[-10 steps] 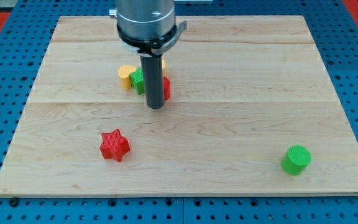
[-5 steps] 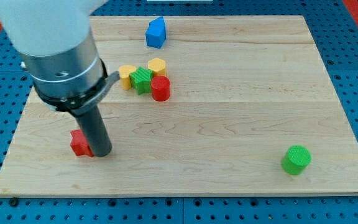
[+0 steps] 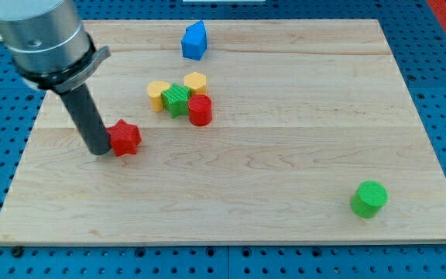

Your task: Place the red star below the green star

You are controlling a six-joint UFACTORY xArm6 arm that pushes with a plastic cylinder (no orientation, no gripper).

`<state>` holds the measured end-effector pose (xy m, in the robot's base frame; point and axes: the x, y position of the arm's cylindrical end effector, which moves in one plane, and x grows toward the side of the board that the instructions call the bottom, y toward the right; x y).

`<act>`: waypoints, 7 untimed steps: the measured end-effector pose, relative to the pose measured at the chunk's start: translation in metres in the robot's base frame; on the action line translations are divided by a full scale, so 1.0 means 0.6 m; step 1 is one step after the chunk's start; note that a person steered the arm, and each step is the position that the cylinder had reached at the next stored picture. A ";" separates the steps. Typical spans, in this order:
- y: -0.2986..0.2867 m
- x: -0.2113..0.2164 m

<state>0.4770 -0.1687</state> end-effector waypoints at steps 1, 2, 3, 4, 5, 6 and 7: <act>0.047 -0.023; 0.085 -0.025; 0.107 -0.020; 0.140 0.009; 0.179 -0.003; 0.181 -0.007; 0.161 -0.009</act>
<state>0.4717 -0.0720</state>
